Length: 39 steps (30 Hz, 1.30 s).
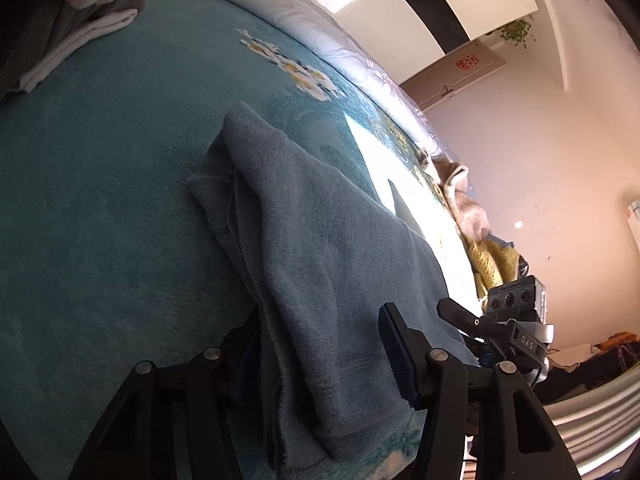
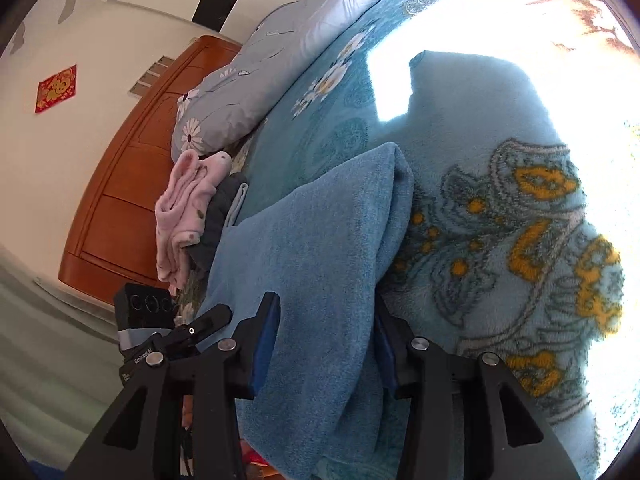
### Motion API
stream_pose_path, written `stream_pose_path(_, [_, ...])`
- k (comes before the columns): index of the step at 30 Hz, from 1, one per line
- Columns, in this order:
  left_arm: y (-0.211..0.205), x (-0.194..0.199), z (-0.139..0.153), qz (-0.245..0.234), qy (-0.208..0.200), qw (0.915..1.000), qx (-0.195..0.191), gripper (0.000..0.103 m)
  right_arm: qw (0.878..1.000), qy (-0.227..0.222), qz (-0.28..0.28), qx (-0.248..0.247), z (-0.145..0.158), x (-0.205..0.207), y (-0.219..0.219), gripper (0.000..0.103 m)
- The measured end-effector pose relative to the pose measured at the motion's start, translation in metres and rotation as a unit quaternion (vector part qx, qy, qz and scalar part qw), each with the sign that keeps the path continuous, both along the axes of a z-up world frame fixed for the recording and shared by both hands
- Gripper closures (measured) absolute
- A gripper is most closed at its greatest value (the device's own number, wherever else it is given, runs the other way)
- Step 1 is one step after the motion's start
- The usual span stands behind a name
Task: Fold clothes
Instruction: 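Carry the folded sweatshirt with both grippers toward the pink garment stack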
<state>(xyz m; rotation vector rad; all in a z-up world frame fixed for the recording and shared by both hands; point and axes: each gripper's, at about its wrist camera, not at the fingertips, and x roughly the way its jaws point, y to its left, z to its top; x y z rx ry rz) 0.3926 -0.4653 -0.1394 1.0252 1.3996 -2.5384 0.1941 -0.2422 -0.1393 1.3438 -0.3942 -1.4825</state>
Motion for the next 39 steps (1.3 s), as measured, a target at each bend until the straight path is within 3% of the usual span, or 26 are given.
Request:
stream_pose_path(2, [-0.001, 0.001, -0.001, 0.004, 0.005, 0.9999, 0.011, 0.053, 1.000, -0.018, -0.008, -0.011, -0.003, 0.000, 0.004, 0.061])
stream_pose_path(5, [-0.003, 0.003, -0.005, 0.018, 0.012, 0.9994, 0.027, 0.070, 0.999, -0.031, -0.011, -0.009, -0.007, 0.000, 0.003, 0.085])
stream_pose_path(6, [-0.004, 0.005, -0.004, 0.023, 0.015, 0.9991, 0.031, 0.073, 0.999, -0.036, -0.012, -0.009, -0.008, 0.000, 0.003, 0.087])
stream_pose_path(8, [-0.005, 0.009, -0.002, 0.029, 0.019, 0.9989, 0.031, 0.078, 0.999, -0.036, -0.012, -0.018, -0.003, 0.000, 0.004, 0.088])
stream_pose_path(13, [0.002, 0.024, 0.021, 0.030, 0.036, 0.9989, 0.003, 0.079, 1.000, 0.006, 0.016, -0.024, 0.028, 0.009, 0.000, 0.089])
stream_pose_path(19, [-0.015, 0.046, 0.074, 0.030, 0.076, 0.9960, -0.035, 0.079, 0.997, 0.017, 0.050, -0.054, 0.068, 0.013, -0.021, 0.089])
stream_pose_path(26, [-0.072, 0.082, 0.160, 0.045, 0.111, 0.9854, -0.121, 0.078, 0.985, 0.087, 0.112, -0.095, 0.144, 0.037, -0.093, 0.089])
stream_pose_path(31, [-0.134, 0.103, 0.215, 0.073, 0.102, 0.9729, -0.194, 0.078, 0.972, 0.142, 0.155, -0.108, 0.186, 0.059, -0.169, 0.089])
stream_pose_path(39, [-0.248, 0.107, 0.243, 0.114, 0.083, 0.9655, -0.219, 0.078, 0.966, 0.151, 0.176, -0.118, 0.205, 0.076, -0.296, 0.088])
